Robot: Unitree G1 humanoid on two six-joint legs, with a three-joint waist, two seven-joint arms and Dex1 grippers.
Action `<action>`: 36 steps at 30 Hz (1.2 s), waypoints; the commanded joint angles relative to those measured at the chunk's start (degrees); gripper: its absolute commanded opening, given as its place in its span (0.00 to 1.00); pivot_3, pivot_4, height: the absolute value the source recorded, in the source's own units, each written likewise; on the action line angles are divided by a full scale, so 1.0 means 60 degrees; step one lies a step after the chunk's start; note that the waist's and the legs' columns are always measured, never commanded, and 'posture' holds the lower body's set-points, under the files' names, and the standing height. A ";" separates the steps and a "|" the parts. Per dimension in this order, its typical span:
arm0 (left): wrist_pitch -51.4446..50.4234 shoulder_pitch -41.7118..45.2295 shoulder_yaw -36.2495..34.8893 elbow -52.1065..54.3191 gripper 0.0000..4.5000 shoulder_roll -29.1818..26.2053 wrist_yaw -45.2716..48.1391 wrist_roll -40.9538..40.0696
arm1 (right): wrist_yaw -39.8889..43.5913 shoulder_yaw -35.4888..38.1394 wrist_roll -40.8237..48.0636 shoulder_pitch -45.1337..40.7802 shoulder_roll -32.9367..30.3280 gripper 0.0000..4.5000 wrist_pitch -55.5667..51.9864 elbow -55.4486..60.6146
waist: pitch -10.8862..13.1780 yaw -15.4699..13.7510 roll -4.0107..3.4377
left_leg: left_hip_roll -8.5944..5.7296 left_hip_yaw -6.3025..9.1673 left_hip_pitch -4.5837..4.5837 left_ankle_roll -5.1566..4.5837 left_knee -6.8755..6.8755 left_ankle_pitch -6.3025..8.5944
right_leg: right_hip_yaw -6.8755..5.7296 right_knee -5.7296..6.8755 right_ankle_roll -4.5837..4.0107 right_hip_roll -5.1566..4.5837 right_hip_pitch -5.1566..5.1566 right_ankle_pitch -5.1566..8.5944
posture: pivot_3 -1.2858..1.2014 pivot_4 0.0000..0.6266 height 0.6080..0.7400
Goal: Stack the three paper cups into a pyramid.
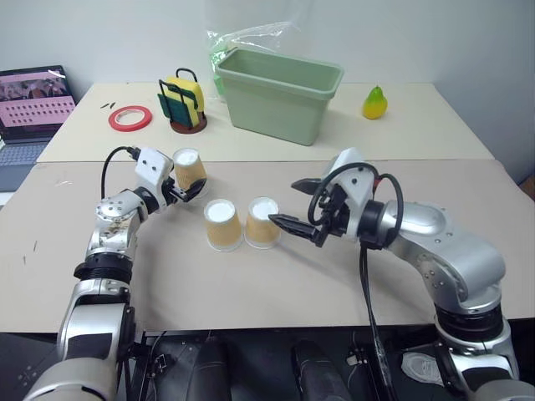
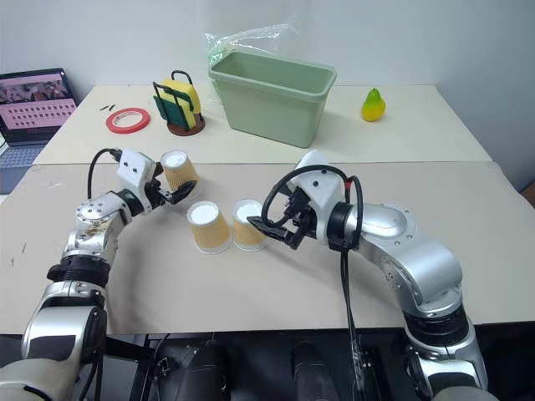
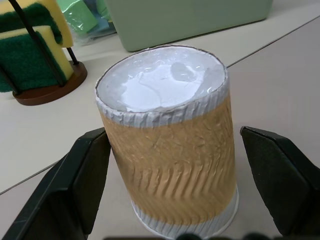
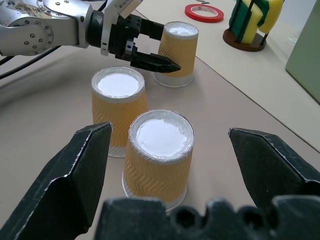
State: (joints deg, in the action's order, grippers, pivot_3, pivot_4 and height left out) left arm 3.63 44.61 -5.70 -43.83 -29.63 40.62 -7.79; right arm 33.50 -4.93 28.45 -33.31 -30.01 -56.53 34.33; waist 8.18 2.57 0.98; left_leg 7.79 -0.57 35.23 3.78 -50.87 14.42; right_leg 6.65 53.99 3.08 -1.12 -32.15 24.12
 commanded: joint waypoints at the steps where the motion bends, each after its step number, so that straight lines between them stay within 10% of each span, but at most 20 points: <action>1: 0.0293 0.0480 -0.0042 -0.0294 0.96 0.0078 -0.0218 0.0099 | -0.0117 0.0302 0.0169 -0.0077 -0.0052 0.97 0.0090 0.0313 | 0.0000 0.0006 0.0000 | 0.0000 0.0001 -0.0001 0.0000 0.0000 0.0000 | -0.0001 0.0000 0.0000 0.0000 0.0001 0.0000 | 0.52 0.24 0.28; 7: 0.0498 0.0797 -0.0119 -0.0793 0.96 0.0355 -0.0443 0.0124 | -0.0189 0.0270 0.0100 -0.0030 -0.0059 0.97 0.0117 0.0264 | 0.0000 -0.0002 0.0001 | -0.0003 0.0010 0.0000 -0.0001 0.0000 -0.0002 | -0.0008 0.0000 0.0000 0.0000 0.0005 0.0000 | 0.52 0.24 0.28; 12: 0.0584 0.0851 -0.0130 -0.0893 0.59 0.0452 -0.0514 0.0129 | -0.0262 0.0263 0.0133 0.0018 -0.0065 1.00 0.0106 0.0279 | 0.0000 0.0010 0.0001 | -0.0003 0.0014 0.0000 -0.0001 0.0000 -0.0003 | -0.0010 0.0000 -0.0001 0.0000 0.0005 -0.0001 | 0.52 0.24 0.28; 20: 0.0648 0.0759 -0.0253 -0.0306 0.59 0.0380 -0.0678 0.0037 | -0.0329 0.0123 0.0033 0.0169 -0.0079 1.00 0.0144 0.0255 | 0.0001 0.0003 0.0002 | -0.0005 0.0019 0.0001 0.0000 0.0000 -0.0004 | -0.0014 0.0000 -0.0001 0.0000 0.0008 -0.0001 | 0.52 0.24 0.28; 36: -0.7740 -0.0973 -0.1599 0.8888 0.59 -0.1788 0.0709 -0.5672 | -0.0242 0.0653 -0.0030 0.0795 -0.0713 1.00 0.0345 0.0054 | 0.0004 -0.0010 0.0005 | -0.0004 0.0052 -0.0007 0.0035 0.0004 -0.0032 | -0.0045 0.0005 0.0000 0.0000 0.0024 0.0001 | 0.52 0.24 0.28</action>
State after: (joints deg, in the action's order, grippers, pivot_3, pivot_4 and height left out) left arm -39.01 38.13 -14.75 6.31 -38.99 42.81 -37.75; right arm 32.04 -3.05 28.30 -28.29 -33.80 -56.36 33.95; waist 8.20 2.51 1.01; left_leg 7.76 -0.26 35.20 3.99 -50.86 14.22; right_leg 6.38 54.02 3.08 -1.12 -32.01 24.13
